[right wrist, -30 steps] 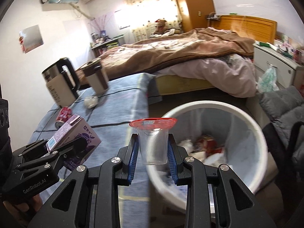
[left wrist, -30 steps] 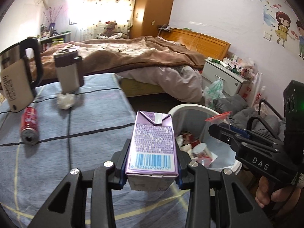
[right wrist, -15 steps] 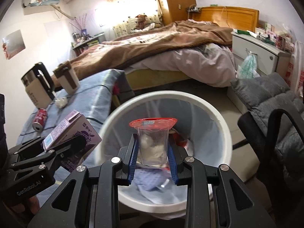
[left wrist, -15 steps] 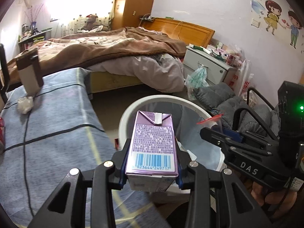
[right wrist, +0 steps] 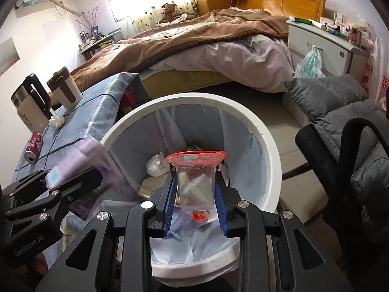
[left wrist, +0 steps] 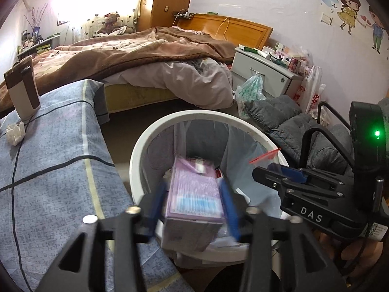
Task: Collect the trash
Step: 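Open both tools to drop the carton and cup into the bin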
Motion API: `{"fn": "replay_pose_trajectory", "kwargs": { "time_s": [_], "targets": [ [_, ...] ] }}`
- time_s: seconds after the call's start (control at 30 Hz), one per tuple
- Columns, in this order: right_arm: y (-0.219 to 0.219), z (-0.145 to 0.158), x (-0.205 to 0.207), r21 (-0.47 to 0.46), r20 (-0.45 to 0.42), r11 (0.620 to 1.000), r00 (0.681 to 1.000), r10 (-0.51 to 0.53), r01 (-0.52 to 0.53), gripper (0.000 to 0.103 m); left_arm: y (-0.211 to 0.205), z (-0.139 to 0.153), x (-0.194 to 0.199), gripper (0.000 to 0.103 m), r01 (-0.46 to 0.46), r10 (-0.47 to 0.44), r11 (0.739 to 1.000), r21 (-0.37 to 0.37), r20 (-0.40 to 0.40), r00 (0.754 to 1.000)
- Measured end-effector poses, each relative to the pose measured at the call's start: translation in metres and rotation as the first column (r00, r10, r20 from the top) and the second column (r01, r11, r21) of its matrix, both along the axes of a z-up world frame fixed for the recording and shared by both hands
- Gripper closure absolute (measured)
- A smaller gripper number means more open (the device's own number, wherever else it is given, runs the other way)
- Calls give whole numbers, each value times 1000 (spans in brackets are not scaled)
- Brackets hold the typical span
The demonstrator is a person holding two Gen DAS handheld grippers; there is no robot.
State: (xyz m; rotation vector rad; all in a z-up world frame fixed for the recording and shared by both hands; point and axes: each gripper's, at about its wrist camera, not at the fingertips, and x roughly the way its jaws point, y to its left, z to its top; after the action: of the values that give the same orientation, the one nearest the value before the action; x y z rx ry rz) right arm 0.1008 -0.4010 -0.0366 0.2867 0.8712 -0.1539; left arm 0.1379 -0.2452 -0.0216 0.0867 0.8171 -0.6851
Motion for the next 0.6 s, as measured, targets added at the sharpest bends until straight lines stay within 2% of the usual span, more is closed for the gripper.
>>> {"fn": "replay_pose_trajectory", "kwargs": {
  "time_s": [0.03, 0.1, 0.17, 0.6],
  "targets": [
    [-1, -1, 0, -2, -5, 1000, 1000, -1, 1, 70, 0, 0, 0, 42, -3, 3, 1000, 0, -1, 1000],
    [0, -2, 0, -16, -16, 1000, 1000, -10, 10, 56, 2, -1, 1, 42, -2, 2, 1000, -9, -12, 1000],
    [-1, -3, 0, -12, -15, 1000, 1000, -10, 10, 51, 5, -1, 2, 42, -11, 11, 1000, -5, -9, 1000],
    [20, 11, -5, -19, 27, 1000, 1000, 4, -4, 51, 49, 9, 0, 41, -91, 91, 996, -22, 3, 996]
  ]
}}
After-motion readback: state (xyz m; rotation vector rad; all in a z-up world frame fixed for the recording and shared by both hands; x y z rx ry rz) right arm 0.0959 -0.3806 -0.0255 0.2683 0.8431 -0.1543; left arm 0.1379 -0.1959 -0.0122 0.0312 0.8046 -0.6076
